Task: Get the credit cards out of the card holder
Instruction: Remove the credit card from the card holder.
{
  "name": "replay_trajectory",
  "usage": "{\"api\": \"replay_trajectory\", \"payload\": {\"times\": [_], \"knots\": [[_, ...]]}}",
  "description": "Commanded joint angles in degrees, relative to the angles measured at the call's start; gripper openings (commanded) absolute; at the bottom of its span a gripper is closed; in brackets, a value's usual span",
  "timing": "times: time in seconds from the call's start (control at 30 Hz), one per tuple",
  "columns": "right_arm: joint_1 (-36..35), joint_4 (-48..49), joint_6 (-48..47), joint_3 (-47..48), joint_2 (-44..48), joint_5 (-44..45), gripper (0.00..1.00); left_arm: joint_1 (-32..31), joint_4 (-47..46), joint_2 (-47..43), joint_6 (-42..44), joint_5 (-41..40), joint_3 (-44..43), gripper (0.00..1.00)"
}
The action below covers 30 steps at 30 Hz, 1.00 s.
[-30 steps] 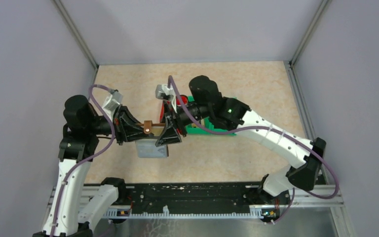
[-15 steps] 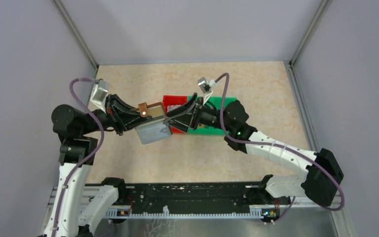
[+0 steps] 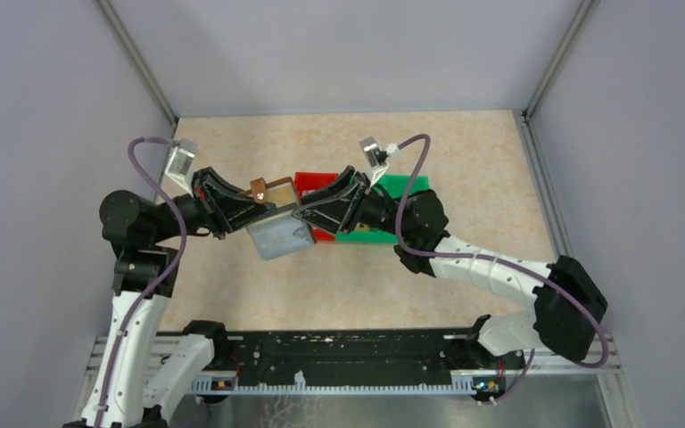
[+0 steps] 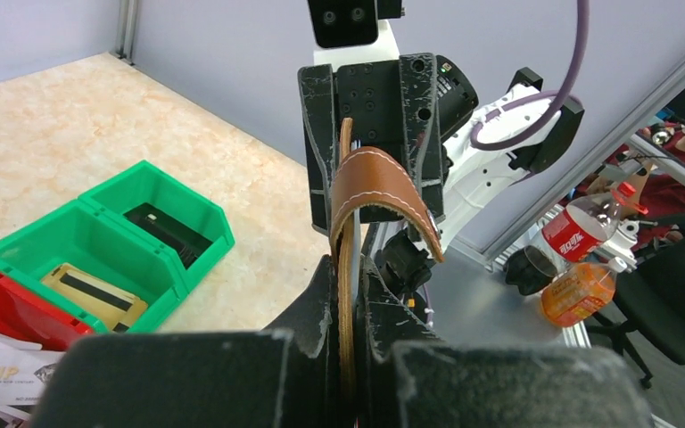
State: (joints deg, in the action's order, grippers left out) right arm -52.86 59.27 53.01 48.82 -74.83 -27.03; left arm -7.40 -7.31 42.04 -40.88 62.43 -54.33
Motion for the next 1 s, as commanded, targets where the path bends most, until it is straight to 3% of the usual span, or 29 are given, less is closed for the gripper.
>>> {"api": "replay_trajectory", "payload": {"times": [0.0,0.27,0.4,0.5,0.57,0.73,0.9,0.97], "knots": [[-0.41,5.37,2.26,3.71,-1.51,0.14,0.34,-0.25,-3.85,-0.85,-3.84,-2.47,0.36,0.0],[-0.41,4.13,3.91,3.71,-2.29,1.37,0.0,-0.25,-4.89,-1.3,-7.61,-3.47,1.44,0.0],[0.11,-0.37,5.04,6.11,-2.71,-2.34,0.0,-0.25,-4.06,-1.23,-7.85,-3.66,1.92,0.01],[0.72,-17.2,0.58,11.71,-2.58,-8.17,0.0,-0.25,2.06,-0.15,-2.51,-4.98,-0.15,0.27],[0.74,-28.79,-5.18,15.44,-2.28,-11.01,0.0,-0.25,5.99,0.66,1.47,-5.45,-1.47,0.37],[0.93,-45.63,-14.85,21.6,-1.9,-15.44,0.0,-0.25,9.26,1.23,6.24,-2.22,-1.78,0.4],[1.55,-52.33,-18.81,25.37,-2.37,-18.67,0.0,-0.25,7.99,1.21,5.56,1.67,-1.21,0.4],[2.25,-52.58,-18.29,26.36,-2.83,-19.65,0.0,-0.25,3.62,1.12,2.6,5.38,-0.55,0.44]]}}
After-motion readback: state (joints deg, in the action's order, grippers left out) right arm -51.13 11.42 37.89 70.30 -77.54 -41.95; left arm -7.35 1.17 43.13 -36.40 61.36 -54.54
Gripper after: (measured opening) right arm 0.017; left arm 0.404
